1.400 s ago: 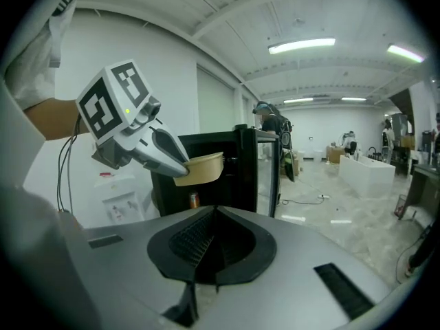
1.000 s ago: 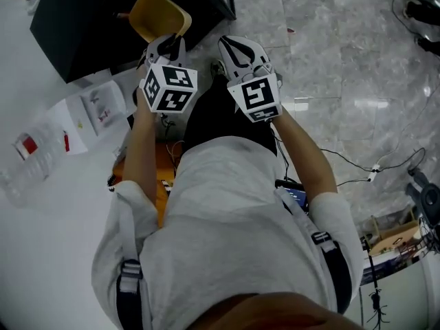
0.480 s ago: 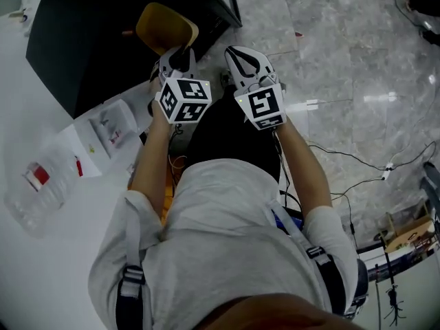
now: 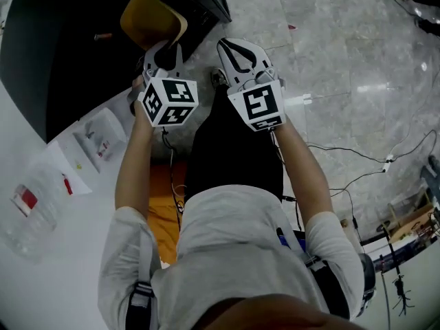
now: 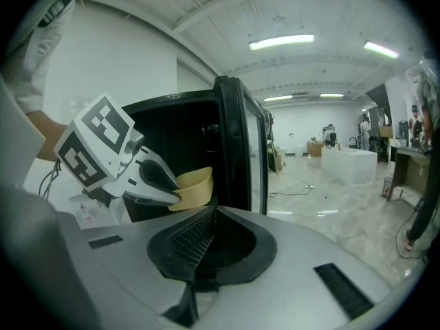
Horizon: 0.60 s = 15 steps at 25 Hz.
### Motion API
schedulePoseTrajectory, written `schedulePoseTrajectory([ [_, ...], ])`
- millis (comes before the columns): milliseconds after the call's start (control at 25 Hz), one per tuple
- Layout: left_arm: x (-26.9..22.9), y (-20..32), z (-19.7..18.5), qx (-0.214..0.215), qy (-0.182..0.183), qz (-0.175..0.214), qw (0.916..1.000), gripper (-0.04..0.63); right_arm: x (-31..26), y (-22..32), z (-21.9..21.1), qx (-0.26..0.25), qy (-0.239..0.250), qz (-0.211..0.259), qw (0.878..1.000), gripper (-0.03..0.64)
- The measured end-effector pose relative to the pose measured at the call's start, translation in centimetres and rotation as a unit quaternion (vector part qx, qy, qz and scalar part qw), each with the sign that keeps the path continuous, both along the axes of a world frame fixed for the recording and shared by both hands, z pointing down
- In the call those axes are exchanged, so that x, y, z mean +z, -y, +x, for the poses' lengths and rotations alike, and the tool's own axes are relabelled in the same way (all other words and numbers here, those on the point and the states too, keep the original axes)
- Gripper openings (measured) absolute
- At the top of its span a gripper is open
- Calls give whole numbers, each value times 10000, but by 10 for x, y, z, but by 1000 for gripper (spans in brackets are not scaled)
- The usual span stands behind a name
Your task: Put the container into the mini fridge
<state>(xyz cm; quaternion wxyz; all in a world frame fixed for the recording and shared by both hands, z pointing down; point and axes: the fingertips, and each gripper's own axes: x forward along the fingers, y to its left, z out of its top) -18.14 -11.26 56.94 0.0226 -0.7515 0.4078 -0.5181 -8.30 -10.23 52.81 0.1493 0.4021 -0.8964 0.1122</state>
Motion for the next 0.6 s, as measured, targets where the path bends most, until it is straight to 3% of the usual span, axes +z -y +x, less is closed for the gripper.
schedulePoseTrajectory([
  [280, 32, -2, -10, -134, 213, -109, 9996, 44, 27, 0, 6, 101, 130, -151, 9998, 40],
  [600, 65, 9, -34, -473, 50, -312, 9984, 44, 55, 13, -14, 59, 255, -162, 9995, 40],
])
